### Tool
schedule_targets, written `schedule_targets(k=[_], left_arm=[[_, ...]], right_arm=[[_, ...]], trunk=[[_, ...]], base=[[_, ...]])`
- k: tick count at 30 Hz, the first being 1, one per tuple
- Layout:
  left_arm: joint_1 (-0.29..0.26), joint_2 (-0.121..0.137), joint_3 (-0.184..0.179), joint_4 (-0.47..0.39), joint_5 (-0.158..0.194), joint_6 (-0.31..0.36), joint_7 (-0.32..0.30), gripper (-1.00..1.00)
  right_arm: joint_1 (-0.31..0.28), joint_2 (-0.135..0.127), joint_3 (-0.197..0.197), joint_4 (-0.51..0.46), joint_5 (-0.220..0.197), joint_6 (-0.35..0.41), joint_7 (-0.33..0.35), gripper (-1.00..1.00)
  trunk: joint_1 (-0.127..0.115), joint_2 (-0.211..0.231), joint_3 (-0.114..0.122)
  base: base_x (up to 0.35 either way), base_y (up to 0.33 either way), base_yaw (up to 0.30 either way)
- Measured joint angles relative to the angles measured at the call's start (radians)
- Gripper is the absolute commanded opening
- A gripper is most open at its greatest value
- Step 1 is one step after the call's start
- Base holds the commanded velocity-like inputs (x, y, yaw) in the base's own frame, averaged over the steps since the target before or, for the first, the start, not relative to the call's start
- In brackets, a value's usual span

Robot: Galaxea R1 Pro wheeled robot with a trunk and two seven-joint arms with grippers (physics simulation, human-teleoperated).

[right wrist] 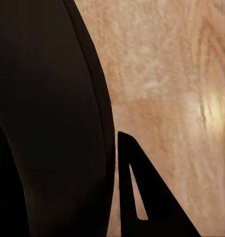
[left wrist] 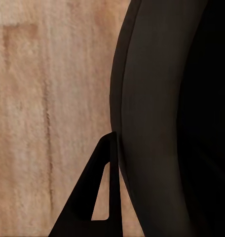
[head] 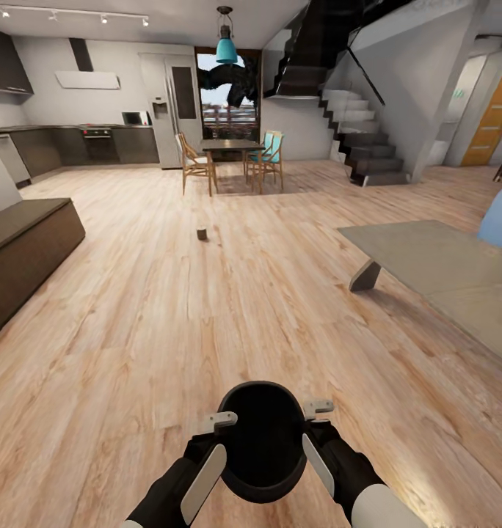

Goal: Place each of the two pumpkins and all three candles from the living room inside a cabinet in the living room (use any cabinet), then make sure every cabinet is closed, and position the cauldron so it is next to a table in the living room.

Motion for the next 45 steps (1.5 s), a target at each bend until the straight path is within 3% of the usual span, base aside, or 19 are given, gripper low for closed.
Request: schedule_targets(k=[22,45], left_arm=[[0.000,0.000,-0.001,0.000,0.000,-0.002,0.000,-1.00],[0.000,0.000,-0.004,0.001,-0.001,-0.002,0.000,-1.00]], right_arm=[[0.000,-0.001,0.003,-0.001,-0.002,0.000,-0.001,-1.00],[0.000,-0.006,0.016,0.000,-0.013,-0.003,0.000,-1.00]], trunk=[[0.000,0.000,0.000],[0.000,0.000,0.000]], base=[[0.302,0.088,-0.260],[0.017,0.005,-0.266]])
